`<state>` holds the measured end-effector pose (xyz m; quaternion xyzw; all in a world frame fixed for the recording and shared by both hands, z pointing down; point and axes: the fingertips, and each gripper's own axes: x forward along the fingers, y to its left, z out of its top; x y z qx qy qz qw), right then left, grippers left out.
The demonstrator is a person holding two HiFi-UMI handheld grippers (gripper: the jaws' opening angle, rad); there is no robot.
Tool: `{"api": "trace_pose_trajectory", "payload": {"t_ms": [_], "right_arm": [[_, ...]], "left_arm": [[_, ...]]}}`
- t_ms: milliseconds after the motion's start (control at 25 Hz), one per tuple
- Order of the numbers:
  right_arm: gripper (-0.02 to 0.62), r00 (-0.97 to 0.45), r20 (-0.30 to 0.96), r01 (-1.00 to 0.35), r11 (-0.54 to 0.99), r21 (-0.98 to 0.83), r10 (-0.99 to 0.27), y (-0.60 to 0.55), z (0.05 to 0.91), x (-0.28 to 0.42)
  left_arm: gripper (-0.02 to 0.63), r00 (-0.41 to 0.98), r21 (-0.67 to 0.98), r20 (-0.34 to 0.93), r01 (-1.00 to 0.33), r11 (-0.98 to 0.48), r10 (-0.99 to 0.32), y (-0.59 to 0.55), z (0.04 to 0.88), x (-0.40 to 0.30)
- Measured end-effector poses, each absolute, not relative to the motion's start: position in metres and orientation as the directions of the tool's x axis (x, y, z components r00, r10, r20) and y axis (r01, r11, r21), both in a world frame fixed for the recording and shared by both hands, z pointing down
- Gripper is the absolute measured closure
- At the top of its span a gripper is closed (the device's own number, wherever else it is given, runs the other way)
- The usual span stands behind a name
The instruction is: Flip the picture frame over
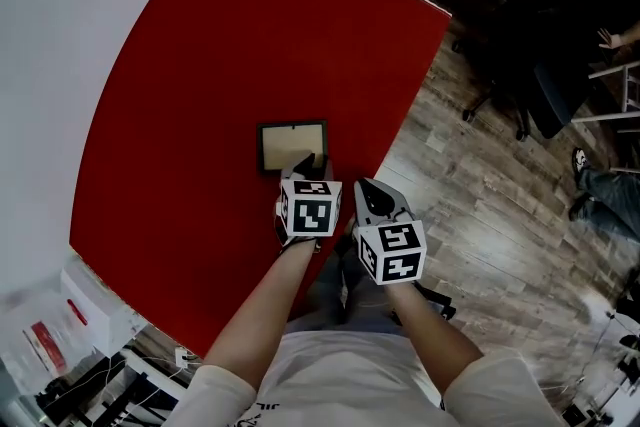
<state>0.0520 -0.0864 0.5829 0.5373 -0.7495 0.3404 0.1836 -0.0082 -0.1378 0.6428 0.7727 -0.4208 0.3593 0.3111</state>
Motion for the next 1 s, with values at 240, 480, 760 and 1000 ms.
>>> {"api": "trace_pose_trajectory", "payload": {"t_ms": [240, 480, 760, 1000], "right_arm": [[0.591, -0.357, 0.642, -0.928, 0.178, -0.328, -0.678, -0.090, 0.589, 0.061], [0.591, -0.363, 0.640, -0.923, 0.169, -0.344, -0.677, -0.088, 0.591, 0.065], [0.591, -0.369, 0.637, -0.919, 0.165, -0.358, -0.677, -0.086, 0.593, 0.070], [0.591, -0.376, 0.635, -0.917, 0.171, -0.361, -0.675, -0.084, 0.595, 0.068]], "left_arm": [[0.518, 0.346, 0.135, 0.836, -0.882, -0.451, -0.426, -0.143, 0.647, 0.002], [0.518, 0.308, 0.126, 0.866, -0.897, -0.424, -0.394, -0.142, 0.658, 0.002], [0.532, 0.289, 0.108, 0.871, -0.902, -0.419, -0.397, -0.142, 0.659, 0.002], [0.558, 0.279, 0.101, 0.863, -0.912, -0.397, -0.421, -0.139, 0.660, -0.004]]}}
